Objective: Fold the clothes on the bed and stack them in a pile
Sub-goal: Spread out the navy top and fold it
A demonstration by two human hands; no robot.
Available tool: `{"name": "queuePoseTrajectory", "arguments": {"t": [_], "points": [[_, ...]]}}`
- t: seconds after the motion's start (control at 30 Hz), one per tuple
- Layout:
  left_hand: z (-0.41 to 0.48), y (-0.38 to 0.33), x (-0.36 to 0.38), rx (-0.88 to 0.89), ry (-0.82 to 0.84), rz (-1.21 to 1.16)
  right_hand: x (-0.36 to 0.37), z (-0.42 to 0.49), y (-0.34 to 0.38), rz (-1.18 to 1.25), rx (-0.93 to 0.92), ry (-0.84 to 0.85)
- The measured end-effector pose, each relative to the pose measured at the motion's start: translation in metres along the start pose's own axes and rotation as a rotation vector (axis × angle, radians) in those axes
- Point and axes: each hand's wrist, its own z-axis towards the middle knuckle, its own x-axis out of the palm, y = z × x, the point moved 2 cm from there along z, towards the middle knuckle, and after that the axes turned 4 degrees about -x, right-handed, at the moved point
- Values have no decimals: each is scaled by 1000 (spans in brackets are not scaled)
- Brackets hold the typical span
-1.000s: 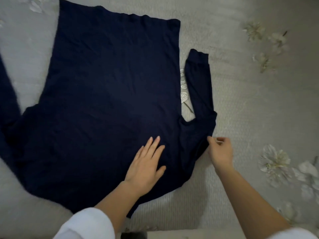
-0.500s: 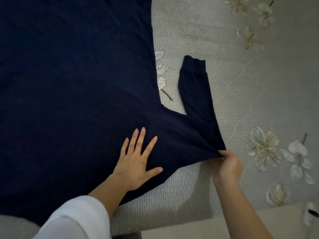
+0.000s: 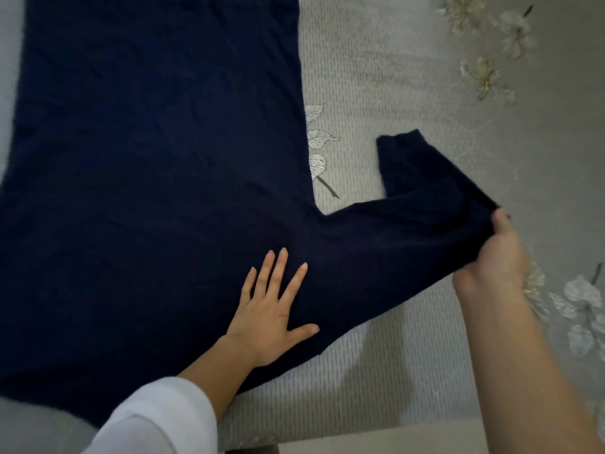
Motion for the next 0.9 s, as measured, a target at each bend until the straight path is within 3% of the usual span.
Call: {"name": "queuePoseTrajectory", "arguments": {"t": [0.1, 0.27, 0.33, 0.47, 0.53, 0.67, 0.73, 0.8, 0.9], "points": [[-6, 2, 0, 28, -2, 13, 35, -31, 13, -183, -399, -145], [-14, -2, 5, 78, 6, 5, 136, -80, -8, -511, -914, 86], [-14, -2, 2, 80, 22, -22, 171, -99, -38, -711, -1053, 398], [-18, -2, 3, 95, 97, 9, 192, -120, -118, -1442, -936, 1243], [-22, -3, 7, 127, 151, 79, 178, -113, -143, -1689, -869, 1430], [-36, 0, 4, 214, 218, 17, 156, -93, -154, -1683, -887, 1331], [-42, 12, -4, 278, 143, -75, 149, -85, -151, -1722, -966, 1272], [-45, 34, -22, 273, -96, -256, 140, -78, -151, -1776, -998, 1241], [-33, 86, -65, -33, -508, -474, 125, -75, -157, -1801, -941, 1202]]}}
